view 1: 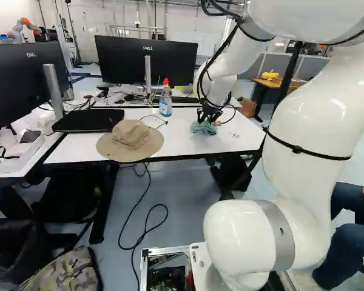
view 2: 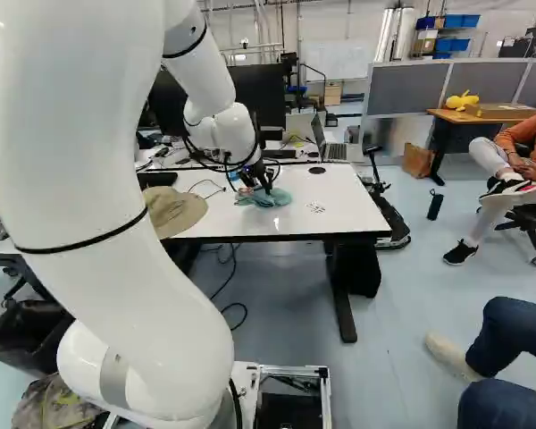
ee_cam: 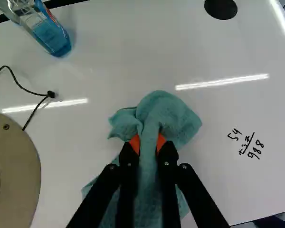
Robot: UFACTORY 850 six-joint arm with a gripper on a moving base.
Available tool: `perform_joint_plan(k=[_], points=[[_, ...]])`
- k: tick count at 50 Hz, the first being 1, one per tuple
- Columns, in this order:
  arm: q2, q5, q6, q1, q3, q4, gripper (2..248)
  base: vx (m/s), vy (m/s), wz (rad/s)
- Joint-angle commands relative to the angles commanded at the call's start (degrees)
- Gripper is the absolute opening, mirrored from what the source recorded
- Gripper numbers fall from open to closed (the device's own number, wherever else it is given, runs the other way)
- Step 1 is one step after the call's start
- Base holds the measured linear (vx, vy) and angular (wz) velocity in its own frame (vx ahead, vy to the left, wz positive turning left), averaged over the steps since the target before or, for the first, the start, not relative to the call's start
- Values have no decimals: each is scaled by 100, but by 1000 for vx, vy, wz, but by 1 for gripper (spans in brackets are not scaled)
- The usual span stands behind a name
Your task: Clean the table with the green towel
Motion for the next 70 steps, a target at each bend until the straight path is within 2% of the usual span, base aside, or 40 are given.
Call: perform_joint_plan(k=[26, 46, 70], points=[[313, 134, 0, -502, 341, 0, 57, 0, 0, 0], [328, 268, 0, -515, 357, 0, 57, 0, 0, 0], [255, 668, 0, -694, 549, 0, 57, 0, 0, 0]])
